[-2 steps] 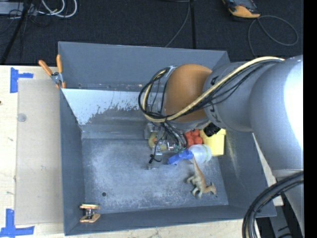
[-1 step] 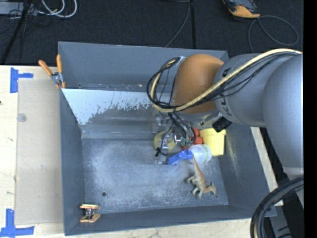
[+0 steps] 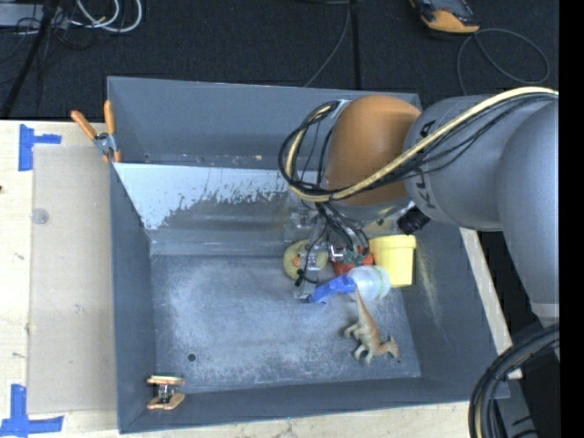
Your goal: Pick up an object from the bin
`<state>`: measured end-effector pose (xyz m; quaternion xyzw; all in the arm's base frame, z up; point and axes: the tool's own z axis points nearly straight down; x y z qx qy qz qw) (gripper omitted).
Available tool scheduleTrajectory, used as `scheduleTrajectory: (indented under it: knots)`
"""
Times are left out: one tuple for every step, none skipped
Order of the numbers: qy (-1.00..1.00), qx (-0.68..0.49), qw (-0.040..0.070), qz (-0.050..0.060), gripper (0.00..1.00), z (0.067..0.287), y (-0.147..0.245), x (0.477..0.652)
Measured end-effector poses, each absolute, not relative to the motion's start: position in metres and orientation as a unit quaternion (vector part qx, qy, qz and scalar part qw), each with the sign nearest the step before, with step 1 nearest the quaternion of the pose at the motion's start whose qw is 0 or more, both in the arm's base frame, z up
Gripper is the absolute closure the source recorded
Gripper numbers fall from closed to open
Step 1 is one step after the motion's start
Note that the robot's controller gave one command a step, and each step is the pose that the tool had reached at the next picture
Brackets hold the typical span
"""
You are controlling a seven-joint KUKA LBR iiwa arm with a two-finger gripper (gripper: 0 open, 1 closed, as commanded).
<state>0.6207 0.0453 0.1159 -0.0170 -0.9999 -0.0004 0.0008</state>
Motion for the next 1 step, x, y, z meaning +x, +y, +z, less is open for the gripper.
scheduleTrajectory:
  knots:
    - [-0.998,0.066,0.003,-0.001,0.00,0.0926,0.0398,0.6180]
